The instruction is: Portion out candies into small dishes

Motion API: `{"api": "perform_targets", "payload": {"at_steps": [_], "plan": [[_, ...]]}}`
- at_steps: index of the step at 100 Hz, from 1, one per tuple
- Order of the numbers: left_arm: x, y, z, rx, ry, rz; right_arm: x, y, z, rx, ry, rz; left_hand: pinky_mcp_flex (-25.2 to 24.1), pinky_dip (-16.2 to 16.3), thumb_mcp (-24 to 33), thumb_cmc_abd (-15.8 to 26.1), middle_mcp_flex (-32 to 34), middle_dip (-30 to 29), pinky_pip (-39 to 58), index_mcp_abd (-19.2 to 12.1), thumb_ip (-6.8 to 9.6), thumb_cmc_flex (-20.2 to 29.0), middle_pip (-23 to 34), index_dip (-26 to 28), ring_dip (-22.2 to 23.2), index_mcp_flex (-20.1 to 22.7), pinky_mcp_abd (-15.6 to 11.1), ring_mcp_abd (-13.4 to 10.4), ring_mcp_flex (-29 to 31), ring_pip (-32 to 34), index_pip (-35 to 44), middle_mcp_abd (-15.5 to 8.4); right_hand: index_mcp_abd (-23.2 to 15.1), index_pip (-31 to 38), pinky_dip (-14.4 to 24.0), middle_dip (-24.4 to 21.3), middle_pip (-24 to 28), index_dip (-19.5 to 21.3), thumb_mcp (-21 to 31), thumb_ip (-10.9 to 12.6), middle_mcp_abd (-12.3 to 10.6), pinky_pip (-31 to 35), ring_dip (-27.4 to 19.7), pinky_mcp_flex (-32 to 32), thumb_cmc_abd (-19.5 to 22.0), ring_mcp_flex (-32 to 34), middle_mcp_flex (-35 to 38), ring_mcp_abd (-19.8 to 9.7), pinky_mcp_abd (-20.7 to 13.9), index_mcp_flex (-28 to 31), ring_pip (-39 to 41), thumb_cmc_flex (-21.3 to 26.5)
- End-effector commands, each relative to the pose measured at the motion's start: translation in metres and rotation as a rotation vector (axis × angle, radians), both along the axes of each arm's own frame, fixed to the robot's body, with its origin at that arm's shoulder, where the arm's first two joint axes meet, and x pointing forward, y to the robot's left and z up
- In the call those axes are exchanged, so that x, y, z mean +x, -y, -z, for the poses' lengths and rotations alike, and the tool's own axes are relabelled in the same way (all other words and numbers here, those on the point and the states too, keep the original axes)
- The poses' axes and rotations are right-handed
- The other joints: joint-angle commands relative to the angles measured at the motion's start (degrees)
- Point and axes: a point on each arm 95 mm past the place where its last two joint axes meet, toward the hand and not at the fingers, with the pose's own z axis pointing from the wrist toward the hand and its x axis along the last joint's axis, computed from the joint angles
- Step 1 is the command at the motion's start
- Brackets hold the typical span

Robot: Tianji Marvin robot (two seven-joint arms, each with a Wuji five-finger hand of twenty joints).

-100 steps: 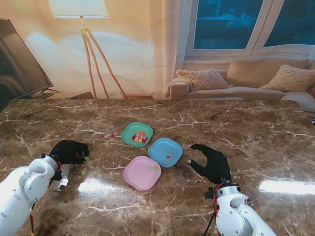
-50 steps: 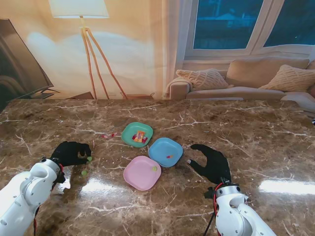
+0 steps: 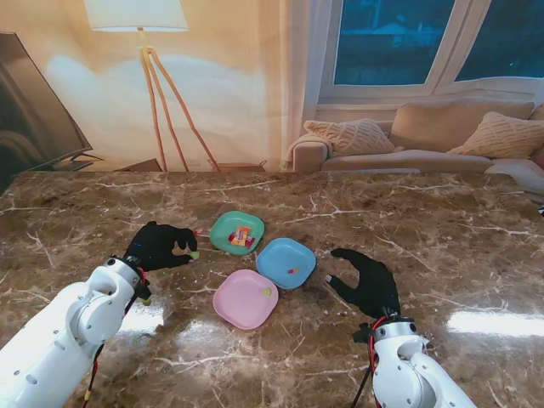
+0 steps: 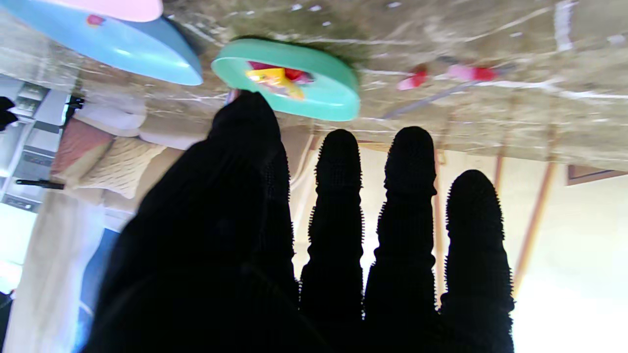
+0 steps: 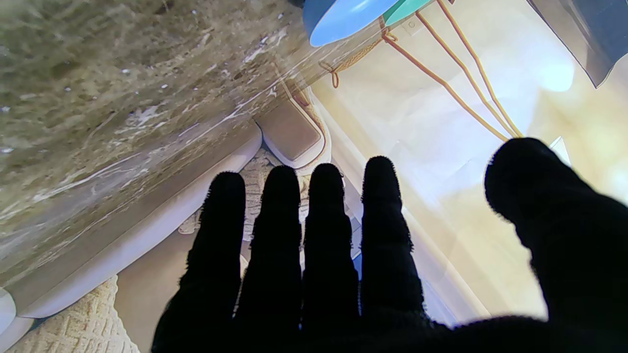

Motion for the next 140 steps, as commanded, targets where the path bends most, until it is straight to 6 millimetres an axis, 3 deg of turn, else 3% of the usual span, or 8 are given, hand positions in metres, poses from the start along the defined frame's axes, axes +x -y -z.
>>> {"api": "perform_targets", "payload": {"at_steps": [1,27,48,61,69,92,111,140], "plan": [[0.003,0.024,-0.009,-0.034,0.027,0.029,-0.004,0.002,0.007,0.005,-0.025,0.005,-1.2,1.0,-0.2,2.9,1.8,0.7,0.9,-3.0,1.03,3.7,0.2,1.2,-0.5,1.9,1.9,-0.2,0.6,0.5,3.6,-0.2,-1.5,0.0,1.0,0.6,0.0,0.5,1.1,0.9,-0.3,-1.3,0.9,-0.2,0.6,-1.3,0.5,0.2,-0.5,0.0,-0.1,-1.4],[0.009,0.073,-0.003,-0.029,0.017,0.135,-0.005,0.004,0.007,0.015,-0.02,0.014,-3.0,0.8,-1.1,3.3,1.2,0.5,-0.9,-3.3,1.22,3.7,0.9,1.7,-0.7,1.9,2.3,-0.2,-0.3,-0.3,3.1,-0.3,-1.5,0.0,1.0,0.6,0.0,0.5,1.1,0.9,-0.3,-1.3,0.9,-0.2,0.5,-1.4,0.5,0.2,-0.5,0.1,-0.2,-1.4],[0.011,0.091,0.01,0.005,-0.015,0.208,-0.006,0.008,0.007,0.017,-0.016,0.023,-7.5,1.1,-2.5,3.8,-5.9,-2.8,-6.0,-3.5,1.6,3.8,4.0,2.5,-2.0,2.0,0.7,-0.5,-5.7,-4.7,2.4,0.3,-1.5,0.0,1.0,0.6,0.0,0.5,1.2,0.9,-0.3,-1.3,0.9,-0.2,0.5,-1.4,0.5,0.2,-0.5,0.1,-0.2,-1.3],[0.01,0.094,0.015,0.035,-0.021,0.251,-0.007,0.01,0.007,0.017,-0.018,0.027,-14.3,1.0,-3.4,4.3,-17.4,-17.0,-13.3,-4.4,1.97,3.5,7.6,2.7,-4.5,1.7,-2.3,-1.7,-14.8,-10.6,2.2,0.5,-1.4,0.0,1.0,0.6,0.0,0.5,1.2,0.9,-0.3,-1.3,0.9,-0.3,0.4,-1.4,0.4,0.2,-0.5,0.1,-0.2,-1.3],[0.009,0.096,0.017,0.059,-0.022,0.276,-0.007,0.01,0.007,0.017,-0.02,0.027,-17.8,-0.2,-3.7,4.6,-21.1,-20.0,-17.9,-5.1,2.12,3.2,5.3,3.0,-6.2,1.3,-3.9,-2.6,-19.2,-13.6,2.2,0.3,-1.4,0.0,1.0,0.6,-0.1,0.5,1.2,0.9,-0.3,-1.3,0.9,-0.3,0.5,-1.4,0.4,0.2,-0.5,0.0,-0.2,-1.2],[0.008,0.096,0.021,0.09,-0.037,0.313,-0.006,0.009,0.007,0.017,-0.019,0.027,-20.4,-0.7,-3.8,4.5,-24.5,-24.0,-22.9,-5.6,2.21,2.9,2.0,2.7,-8.9,0.9,-4.6,-3.6,-23.5,-16.9,1.4,0.2,-1.5,0.0,1.0,0.6,0.0,0.5,1.2,0.8,-0.3,-1.3,0.9,-0.3,0.4,-1.4,0.5,0.2,-0.5,0.1,-0.2,-1.2],[0.008,0.095,0.024,0.1,-0.047,0.331,-0.006,0.009,0.007,0.014,-0.018,0.027,-20.9,0.4,0.1,2.6,-26.7,-27.3,-25.9,-2.0,1.31,-0.5,0.6,0.4,-10.2,-3.9,-4.9,-3.6,-24.8,-18.1,-11.4,0.3,-1.4,0.1,1.0,0.6,-0.1,0.5,1.3,0.8,-0.3,-1.3,0.9,-0.3,0.5,-1.4,0.3,0.2,-0.5,0.1,-0.2,-1.2],[0.0,0.088,0.013,0.097,-0.026,0.317,-0.005,0.008,0.006,0.012,-0.016,0.024,-20.4,0.6,2.4,3.0,-26.4,-27.2,-25.9,-0.6,0.98,-2.8,0.8,0.5,-10.0,-5.6,-4.8,-3.6,-24.1,-18.0,-14.0,0.2,-1.5,0.0,1.1,0.6,-0.1,0.5,1.3,0.8,-0.3,-1.3,0.9,-0.3,0.4,-1.4,0.3,0.2,-0.5,0.1,-0.2,-1.1]]}}
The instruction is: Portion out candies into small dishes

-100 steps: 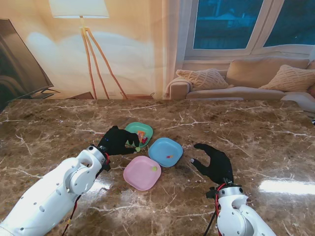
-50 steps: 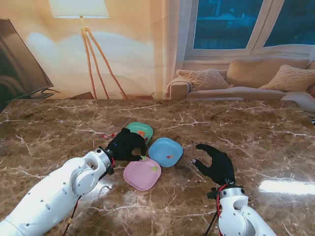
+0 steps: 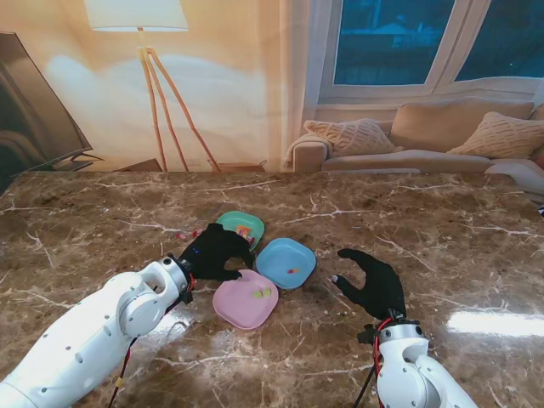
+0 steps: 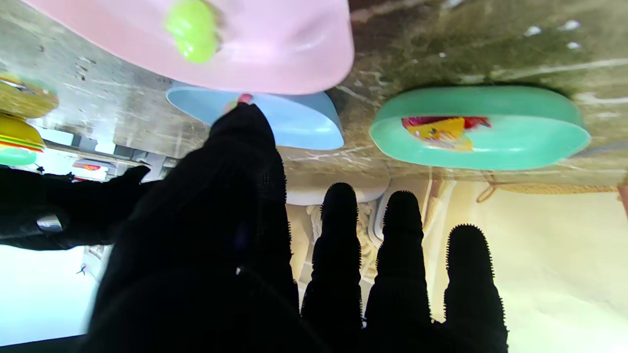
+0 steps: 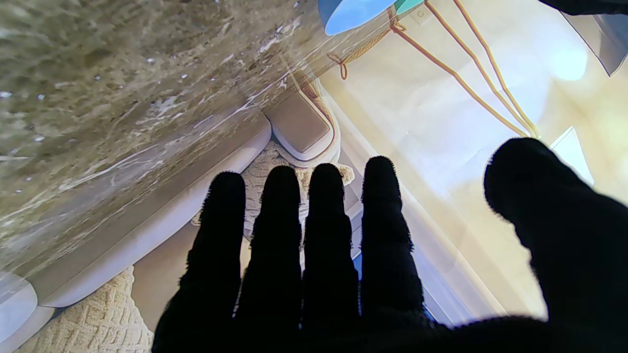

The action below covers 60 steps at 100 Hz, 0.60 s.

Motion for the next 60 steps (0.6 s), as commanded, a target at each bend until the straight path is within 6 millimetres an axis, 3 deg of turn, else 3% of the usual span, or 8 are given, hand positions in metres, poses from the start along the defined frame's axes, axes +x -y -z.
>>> {"api": "perform_targets", "payload": {"at_steps": [1,20,33,40,60], "plan": [[-0.008,-0.005,-0.006,0.003,0.013,-0.01,-0.002,-0.001,0.004,-0.001,-0.02,-0.003,-0.4,0.7,1.6,0.6,-2.0,-0.3,-1.2,0.8,-0.1,-1.0,0.2,0.4,-0.2,-1.3,-0.9,-0.8,-0.4,-1.4,-0.5,0.2,-1.5,0.0,1.1,0.6,-0.1,0.5,1.1,0.8,-0.3,-1.3,0.9,-0.3,0.4,-1.4,0.3,0.3,-0.5,0.1,-0.2,-1.2],[-0.025,-0.037,-0.032,0.045,0.049,-0.074,-0.002,-0.002,0.004,-0.002,-0.017,-0.005,1.4,2.0,3.6,0.1,1.5,3.2,0.6,2.8,-0.87,-2.6,3.1,1.0,3.8,-1.1,0.2,-0.1,3.5,2.8,-2.4,0.1,-1.5,0.0,1.0,0.5,-0.1,0.5,1.1,0.8,-0.3,-1.4,0.9,-0.4,0.3,-1.6,0.3,0.2,-0.5,0.1,-0.2,-1.1],[-0.04,-0.065,-0.046,0.088,0.054,-0.128,-0.002,-0.002,0.005,-0.002,-0.02,-0.005,-0.7,0.6,4.6,0.0,-0.7,3.0,-2.1,2.6,-1.0,-4.3,1.3,0.9,2.4,-1.3,-0.8,-0.4,0.1,-0.4,-4.3,0.2,-1.5,0.0,1.0,0.5,-0.1,0.5,1.1,0.8,-0.3,-1.4,0.9,-0.4,0.2,-1.6,0.2,0.1,-0.6,0.1,-0.2,-1.0],[-0.048,-0.078,-0.052,0.114,0.05,-0.148,-0.002,-0.003,0.005,-0.001,-0.021,-0.005,-2.0,-0.2,7.4,-0.2,-2.2,2.5,-4.3,1.9,0.02,-6.4,0.2,0.7,1.2,-3.0,-1.3,-0.8,-2.1,-2.0,-6.3,0.1,-1.5,0.1,1.1,0.5,-0.1,0.5,1.1,0.8,-0.2,-1.4,0.9,-0.4,0.2,-1.5,0.3,0.2,-0.5,0.1,-0.2,-1.1],[-0.068,-0.112,-0.06,0.196,0.001,-0.18,-0.002,-0.005,0.004,0.0,-0.018,-0.01,-3.7,-1.4,7.6,-2.0,-5.5,1.3,-8.6,0.5,-1.04,-7.7,-2.0,-0.2,-0.7,-6.0,-2.5,-1.2,-6.3,-4.7,-8.6,-0.5,-1.5,0.0,1.1,0.5,-0.1,0.5,1.1,0.8,-0.3,-1.4,0.9,-0.4,0.2,-1.6,0.2,0.2,-0.5,0.1,-0.2,-1.0]]}}
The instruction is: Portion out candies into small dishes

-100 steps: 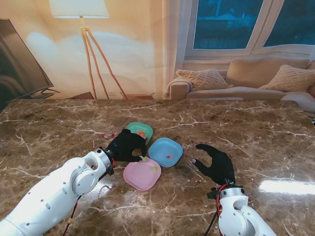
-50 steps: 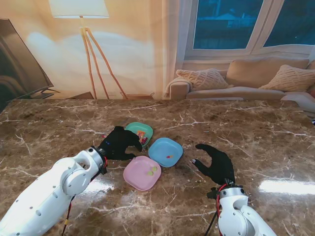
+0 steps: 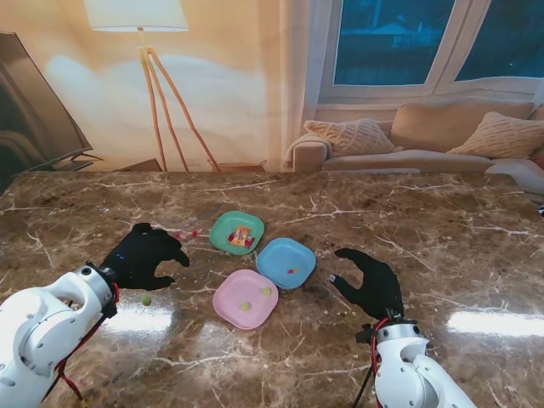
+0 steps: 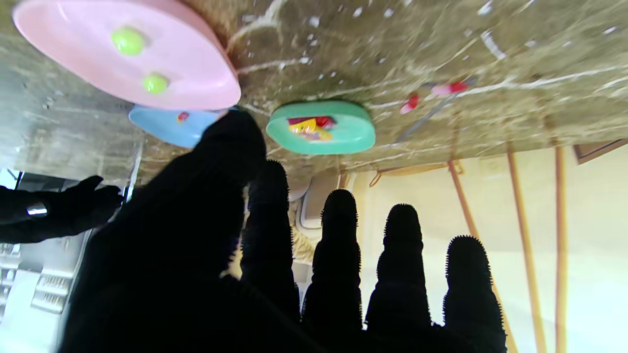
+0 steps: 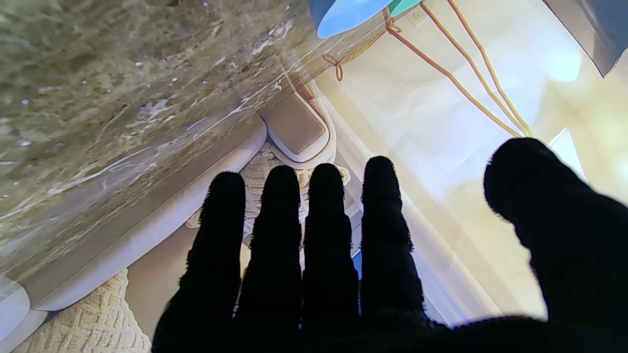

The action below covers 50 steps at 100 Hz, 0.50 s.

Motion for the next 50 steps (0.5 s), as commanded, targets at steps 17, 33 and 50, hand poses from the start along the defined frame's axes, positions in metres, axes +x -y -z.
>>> {"api": "perform_targets", "payload": {"at_steps": [17,33,50], "plan": [[-0.018,-0.031,0.011,0.072,-0.043,-0.014,-0.002,-0.003,0.004,0.0,-0.023,-0.005,-1.1,-0.6,0.9,-3.0,-2.7,-0.9,-3.0,-1.5,-1.56,-3.5,-1.1,-0.7,-1.5,-2.1,-1.3,-1.5,-2.0,-2.0,-0.6,-0.5,-1.5,0.1,1.1,0.5,-0.1,0.5,1.1,0.8,-0.4,-1.4,0.9,-0.4,0.2,-1.6,0.2,0.3,-0.5,0.1,-0.2,-1.1],[-0.022,-0.048,0.022,0.107,-0.059,-0.046,-0.002,-0.005,0.005,0.002,-0.025,-0.01,-1.1,-0.3,1.5,-4.1,-2.8,-0.7,-3.3,-1.4,-1.98,-4.9,-0.8,-1.4,-1.6,-3.9,-1.4,-1.5,-2.1,-1.8,-1.7,-0.6,-1.6,0.1,1.1,0.5,-0.1,0.5,1.0,0.8,-0.3,-1.4,0.9,-0.4,0.2,-1.6,0.2,0.2,-0.5,0.1,-0.2,-1.1],[-0.021,-0.065,0.037,0.118,-0.078,-0.104,-0.003,-0.006,0.005,0.003,-0.027,-0.01,-0.6,0.7,9.0,-8.2,-2.7,-0.1,-3.8,-1.0,-4.09,-11.9,-0.1,-2.5,-1.3,-4.9,-1.2,-1.3,-1.7,-1.4,-2.7,-0.7,-1.5,0.0,1.1,0.5,-0.1,0.5,1.1,0.8,-0.3,-1.5,0.9,-0.4,0.2,-1.6,0.2,0.2,-0.5,0.1,-0.2,-1.0]]}}
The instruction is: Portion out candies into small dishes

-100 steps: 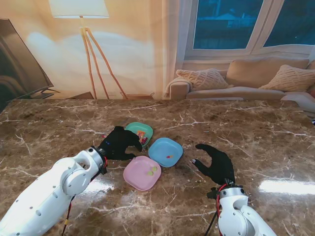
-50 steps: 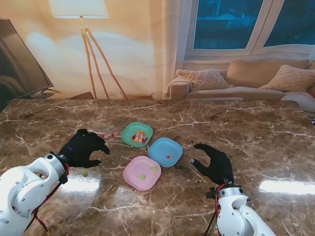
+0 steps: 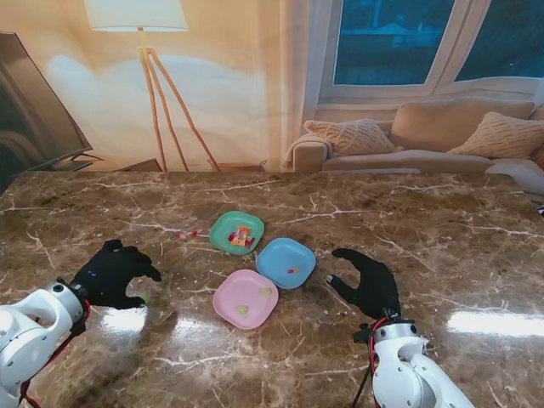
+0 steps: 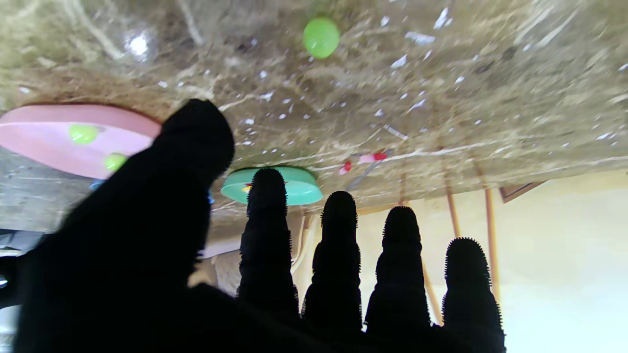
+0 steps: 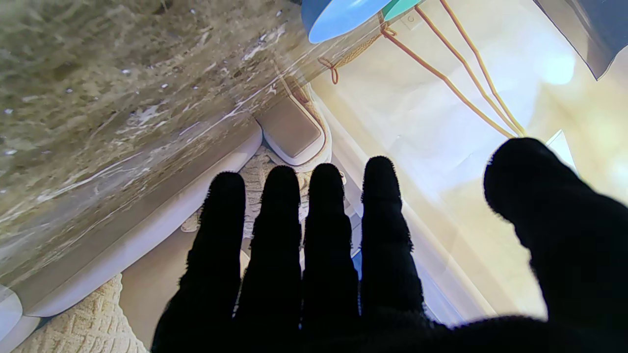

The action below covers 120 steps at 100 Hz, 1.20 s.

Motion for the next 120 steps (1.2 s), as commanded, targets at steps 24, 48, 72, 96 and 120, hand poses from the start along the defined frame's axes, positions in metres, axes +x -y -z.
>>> {"api": "perform_targets", "payload": {"at_steps": [24,48,72,96,120], "plan": [[0.0,-0.025,0.029,0.011,-0.055,-0.095,-0.003,0.0,0.004,-0.001,-0.026,0.004,-0.3,1.3,11.5,-6.4,-2.0,1.1,-1.7,-1.0,-3.83,-8.2,1.3,-1.4,-0.3,-1.6,-0.5,-0.6,-0.7,-0.4,0.0,-0.7,-1.5,0.0,1.2,0.5,-0.1,0.5,1.1,0.8,-0.4,-1.4,0.9,-0.4,0.2,-1.6,0.3,0.2,-0.5,0.1,-0.2,-1.0],[0.005,-0.03,0.039,-0.003,-0.066,-0.116,-0.003,-0.001,0.004,-0.001,-0.027,0.003,-0.1,1.6,10.7,-6.6,-2.0,1.3,-1.4,-1.5,-3.72,-6.8,1.6,-1.6,0.0,-4.7,-0.5,-0.7,-0.5,0.0,-0.8,-0.7,-1.5,0.0,1.2,0.5,-0.1,0.5,1.1,0.8,-0.3,-1.5,0.9,-0.4,0.2,-1.6,0.3,0.2,-0.5,0.1,-0.2,-1.1],[0.01,-0.032,0.049,-0.015,-0.071,-0.126,-0.004,0.001,0.004,-0.004,-0.028,0.006,0.2,1.9,8.9,-6.2,-1.5,1.5,-0.7,-2.3,-3.35,-4.7,2.1,-1.4,0.2,-5.3,-0.5,-0.6,0.0,0.4,-0.3,-0.7,-1.6,0.0,1.2,0.5,-0.1,0.5,1.1,0.8,-0.3,-1.5,0.9,-0.4,0.3,-1.6,0.2,0.3,-0.5,0.1,-0.2,-1.0],[0.014,-0.032,0.062,-0.042,-0.055,-0.127,-0.004,0.001,0.003,-0.005,-0.028,0.003,0.8,2.5,6.9,-5.8,-0.2,2.1,0.9,-2.8,-2.67,-2.3,3.2,-0.5,0.6,-3.1,-0.3,-0.5,1.3,1.5,1.9,-0.6,-1.6,0.0,1.2,0.6,-0.1,0.5,1.0,0.8,-0.3,-1.5,0.9,-0.4,0.2,-1.7,0.3,0.3,-0.5,0.1,-0.2,-1.1],[0.018,-0.032,0.07,-0.051,-0.057,-0.128,-0.004,0.001,0.002,-0.008,-0.031,0.002,0.8,2.5,6.1,-6.0,0.5,2.4,2.0,-3.0,-2.32,-0.7,3.8,0.5,0.9,0.8,0.0,-0.5,1.9,2.1,4.3,-0.7,-1.6,0.0,1.2,0.6,0.0,0.5,1.0,0.8,-0.3,-1.5,0.9,-0.4,0.3,-1.7,0.4,0.3,-0.5,0.1,-0.2,-1.1]]}}
